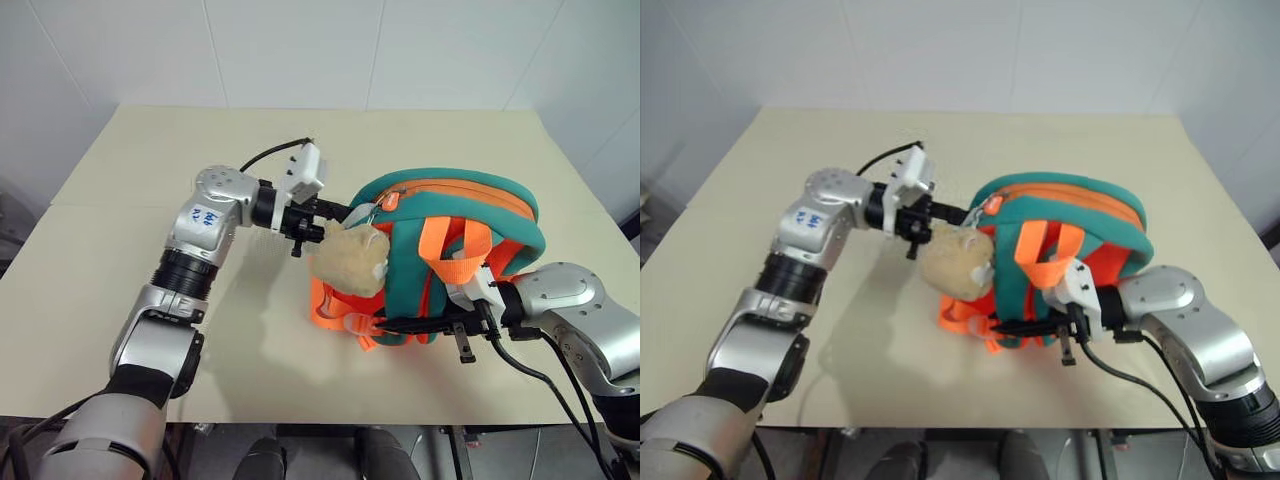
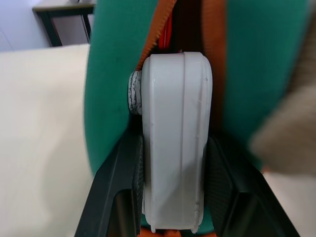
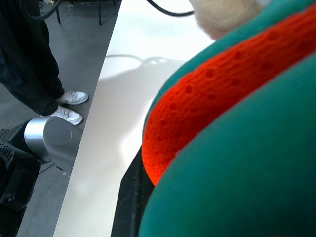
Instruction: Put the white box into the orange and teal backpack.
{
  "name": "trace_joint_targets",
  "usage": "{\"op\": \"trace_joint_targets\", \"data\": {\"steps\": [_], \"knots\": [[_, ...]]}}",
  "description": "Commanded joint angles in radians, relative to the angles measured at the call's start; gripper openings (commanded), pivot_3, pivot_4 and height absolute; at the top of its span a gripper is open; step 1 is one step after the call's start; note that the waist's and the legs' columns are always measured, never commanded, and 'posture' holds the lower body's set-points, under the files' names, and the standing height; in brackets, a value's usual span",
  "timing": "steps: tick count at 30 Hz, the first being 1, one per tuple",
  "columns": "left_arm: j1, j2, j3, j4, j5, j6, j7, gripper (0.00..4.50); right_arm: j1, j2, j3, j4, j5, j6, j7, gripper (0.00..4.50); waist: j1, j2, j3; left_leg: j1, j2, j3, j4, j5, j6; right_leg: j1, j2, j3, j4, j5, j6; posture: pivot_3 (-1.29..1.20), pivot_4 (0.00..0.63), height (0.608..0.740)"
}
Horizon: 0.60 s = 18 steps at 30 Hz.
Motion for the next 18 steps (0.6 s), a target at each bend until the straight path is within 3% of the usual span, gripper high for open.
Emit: {"op": "trace_joint_targets", "data": {"steps": [1,18], "knots": [[-0.025,-0.023,-0.018,0.03,0.035,0.003,0.024,1.3,-0.008,0.008,0.0,-0.019,0.002,-0.012,-0.007,0.66,0.0,0.0,0.0,0.0,0.0,0.0,0.0,0.0,0.0,0.0,0.0,0.0,0.0,0.0,0.0,0.0,0.15,0.74],[-0.035,-0.082,-0.043,0.08,0.099,0.031,0.046,1.3,-0.039,0.041,0.019,0.012,-0.029,-0.025,-0.018,0.66,0.019,0.0,0.0,0.002,-0.001,0.0,0.001,0.0,0.0,0.004,0.0,0.0,-0.001,0.001,0.001,0.0,0.15,0.74]]}}
